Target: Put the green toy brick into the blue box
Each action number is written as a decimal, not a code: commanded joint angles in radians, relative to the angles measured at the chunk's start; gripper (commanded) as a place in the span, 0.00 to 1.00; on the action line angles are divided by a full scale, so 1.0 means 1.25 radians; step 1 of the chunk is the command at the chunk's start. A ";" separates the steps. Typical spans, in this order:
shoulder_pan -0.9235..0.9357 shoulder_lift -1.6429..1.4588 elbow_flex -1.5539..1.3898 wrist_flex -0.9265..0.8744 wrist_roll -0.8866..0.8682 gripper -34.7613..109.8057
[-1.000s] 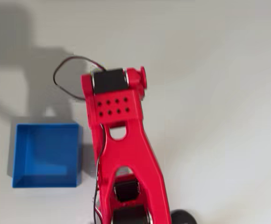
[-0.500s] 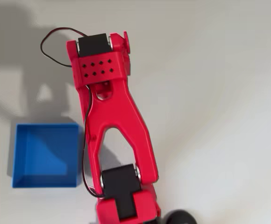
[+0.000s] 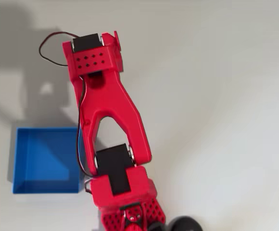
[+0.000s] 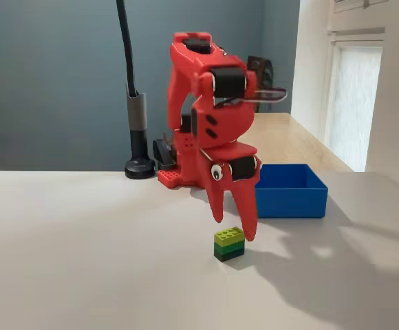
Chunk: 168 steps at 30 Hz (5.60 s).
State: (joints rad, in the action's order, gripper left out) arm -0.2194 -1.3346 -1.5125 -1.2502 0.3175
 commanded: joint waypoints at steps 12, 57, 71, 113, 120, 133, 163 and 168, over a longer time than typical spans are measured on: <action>-0.013 0.058 0.032 0.086 0.013 0.36; -0.144 -0.231 -0.012 -0.130 -0.056 0.24; -0.418 -0.393 -0.066 -0.198 -0.119 0.24; -0.617 -0.396 -0.228 -0.173 -0.205 0.26; -0.619 -0.396 -0.220 -0.174 -0.179 0.37; -0.614 -0.401 -0.161 -0.245 -0.198 0.29; 0.016 -0.567 0.032 -0.309 -0.201 0.24; 0.085 -0.733 -0.151 -0.236 -0.199 0.24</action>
State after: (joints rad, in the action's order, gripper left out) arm -0.1595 -2.0663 -1.5877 -1.5953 0.0598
